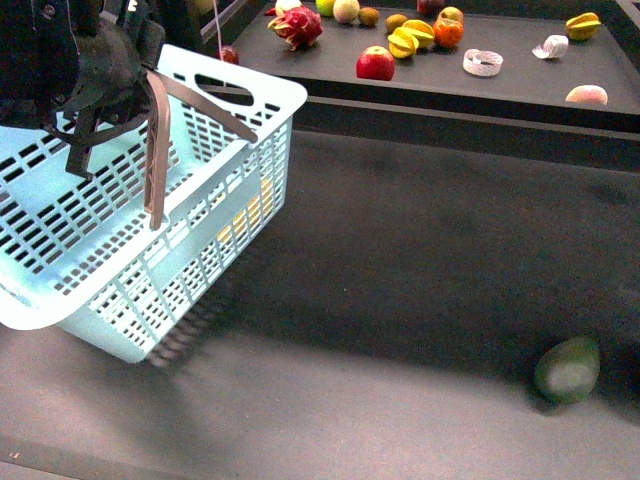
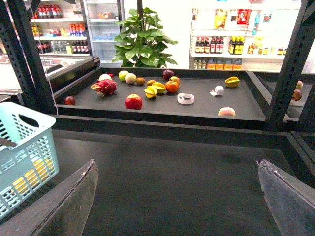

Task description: Pick mango with right arm and hold basket with left

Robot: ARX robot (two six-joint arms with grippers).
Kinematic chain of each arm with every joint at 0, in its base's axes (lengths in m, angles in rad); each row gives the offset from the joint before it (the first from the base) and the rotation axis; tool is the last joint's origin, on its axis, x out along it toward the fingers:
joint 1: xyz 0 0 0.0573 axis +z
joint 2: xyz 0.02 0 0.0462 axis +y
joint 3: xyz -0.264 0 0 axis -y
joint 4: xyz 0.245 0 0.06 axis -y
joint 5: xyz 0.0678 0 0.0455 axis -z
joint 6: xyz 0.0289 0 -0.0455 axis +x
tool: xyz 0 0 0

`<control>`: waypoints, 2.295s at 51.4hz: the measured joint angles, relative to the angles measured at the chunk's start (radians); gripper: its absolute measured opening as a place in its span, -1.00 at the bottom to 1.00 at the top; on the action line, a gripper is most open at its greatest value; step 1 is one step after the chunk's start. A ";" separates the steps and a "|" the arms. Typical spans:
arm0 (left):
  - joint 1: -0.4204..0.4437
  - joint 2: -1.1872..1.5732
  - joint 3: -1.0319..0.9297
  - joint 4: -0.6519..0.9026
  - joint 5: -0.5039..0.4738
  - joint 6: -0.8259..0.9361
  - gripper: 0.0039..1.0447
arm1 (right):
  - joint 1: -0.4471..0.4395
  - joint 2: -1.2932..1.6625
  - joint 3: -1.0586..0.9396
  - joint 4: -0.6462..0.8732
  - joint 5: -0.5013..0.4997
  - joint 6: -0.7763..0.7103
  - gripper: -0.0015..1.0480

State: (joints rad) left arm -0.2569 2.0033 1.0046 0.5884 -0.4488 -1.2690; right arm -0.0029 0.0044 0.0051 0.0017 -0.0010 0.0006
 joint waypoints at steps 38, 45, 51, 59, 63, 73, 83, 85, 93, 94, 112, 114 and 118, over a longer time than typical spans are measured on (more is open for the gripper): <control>-0.026 0.050 0.032 0.001 0.015 -0.253 -0.58 | 0.000 0.000 0.000 0.000 0.000 0.000 0.85; -0.033 0.043 0.005 0.029 0.040 -0.257 0.03 | 0.000 0.000 0.000 0.000 0.000 0.000 0.85; -0.031 -0.005 -0.048 0.064 0.034 -0.177 0.48 | 0.000 0.000 0.000 0.000 0.000 0.000 0.85; -0.008 -0.089 -0.156 0.134 0.061 -0.034 0.93 | 0.000 0.000 0.000 0.000 0.000 0.000 0.85; 0.019 -0.127 -0.215 0.156 0.084 0.014 0.88 | 0.000 0.000 0.000 0.000 0.000 0.000 0.85; 0.107 -0.265 -0.381 0.237 0.150 0.163 0.89 | 0.000 0.000 0.000 0.000 0.000 0.000 0.85; 0.199 -0.446 -0.531 0.276 0.210 0.310 0.89 | 0.000 0.000 0.000 0.000 0.000 0.000 0.85; 0.217 -0.486 -0.560 0.277 0.227 0.334 0.89 | 0.000 0.000 0.000 0.000 0.000 0.000 0.85; 0.285 -0.699 -0.684 0.220 0.284 0.395 0.89 | 0.000 0.000 0.000 0.000 0.000 0.000 0.85; 0.297 -0.728 -0.698 0.211 0.296 0.397 0.89 | 0.000 0.000 0.000 0.000 0.000 0.000 0.85; 0.519 -1.057 -0.810 0.024 0.460 0.489 0.89 | 0.000 0.000 0.000 0.000 0.000 0.000 0.85; 0.525 -1.058 -0.810 0.023 0.461 0.498 0.89 | 0.000 0.000 0.000 0.000 0.000 0.000 0.85; 0.526 -1.058 -0.810 0.021 0.470 0.507 0.89 | 0.000 0.000 0.000 0.000 0.000 0.000 0.85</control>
State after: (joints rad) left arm 0.2687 0.9455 0.1944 0.6098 0.0208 -0.7616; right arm -0.0029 0.0040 0.0051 0.0017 -0.0010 0.0006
